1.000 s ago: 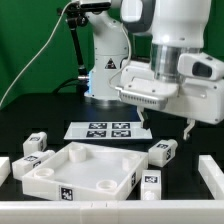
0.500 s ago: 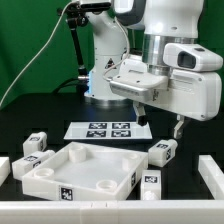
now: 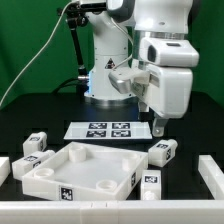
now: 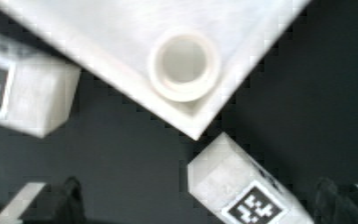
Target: Assemble one leg
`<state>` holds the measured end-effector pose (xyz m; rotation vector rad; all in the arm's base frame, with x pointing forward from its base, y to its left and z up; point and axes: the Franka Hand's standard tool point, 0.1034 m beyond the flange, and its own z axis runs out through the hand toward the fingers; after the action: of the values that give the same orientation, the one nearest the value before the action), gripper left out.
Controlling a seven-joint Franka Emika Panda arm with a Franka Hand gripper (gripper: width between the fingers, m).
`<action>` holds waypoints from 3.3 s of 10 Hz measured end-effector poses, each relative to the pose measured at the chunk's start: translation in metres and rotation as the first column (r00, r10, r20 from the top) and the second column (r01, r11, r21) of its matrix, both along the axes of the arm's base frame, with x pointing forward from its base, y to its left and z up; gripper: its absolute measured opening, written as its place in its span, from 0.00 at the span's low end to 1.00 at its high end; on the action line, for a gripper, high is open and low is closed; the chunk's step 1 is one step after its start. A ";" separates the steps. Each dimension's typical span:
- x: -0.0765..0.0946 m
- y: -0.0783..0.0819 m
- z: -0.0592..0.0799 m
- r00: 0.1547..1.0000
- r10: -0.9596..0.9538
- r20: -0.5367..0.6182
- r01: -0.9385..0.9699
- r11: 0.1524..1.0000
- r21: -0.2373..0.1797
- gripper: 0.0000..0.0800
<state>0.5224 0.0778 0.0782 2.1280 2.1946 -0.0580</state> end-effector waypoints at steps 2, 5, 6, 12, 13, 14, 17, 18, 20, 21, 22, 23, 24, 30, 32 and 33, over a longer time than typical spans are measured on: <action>-0.003 -0.002 -0.007 0.991 -0.135 -0.007 0.135 0.991 0.014 0.81; -0.003 0.001 -0.007 0.939 -0.344 0.002 0.344 0.939 0.030 0.81; -0.003 0.001 -0.007 0.918 -0.396 0.002 0.396 0.918 0.034 0.81; -0.002 -0.018 -0.012 0.427 -0.904 -0.024 0.900 0.421 0.115 0.81; -0.002 -0.018 -0.012 0.371 -0.928 -0.033 0.923 0.365 0.117 0.81; -0.003 -0.016 -0.012 0.304 -0.952 -0.042 0.947 0.297 0.118 0.81; -0.003 -0.013 -0.012 0.110 -0.991 -0.070 0.988 0.101 0.114 0.81; -0.002 -0.017 -0.009 -0.114 -0.988 -0.104 0.987 -0.124 0.098 0.81; 0.003 -0.009 -0.005 -0.413 -0.903 -0.120 0.906 -0.421 0.051 0.81; 0.007 -0.009 -0.004 -0.453 -0.882 -0.129 0.888 -0.460 0.029 0.81; 0.009 -0.010 -0.004 -0.478 -0.867 -0.138 0.874 -0.486 0.026 0.81; 0.008 -0.008 -0.004 -0.494 -0.859 -0.138 0.866 -0.500 0.016 0.81; 0.007 -0.010 -0.004 -0.475 -0.870 -0.133 0.878 -0.479 0.000 0.81; 0.000 -0.006 -0.010 -0.579 -0.802 -0.149 0.761 -0.465 -0.453 0.81; -0.001 -0.007 -0.012 -0.576 -0.806 -0.137 0.720 -0.420 -0.553 0.81; -0.002 -0.008 -0.014 -0.577 -0.806 -0.130 0.696 -0.402 -0.594 0.81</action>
Offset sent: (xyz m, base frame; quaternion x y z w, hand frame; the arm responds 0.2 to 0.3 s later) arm 0.0000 0.0000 0.0000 0.0000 0.0000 0.1296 0.9916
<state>0.5200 0.0696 0.0645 3.1525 -0.8538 -1.1263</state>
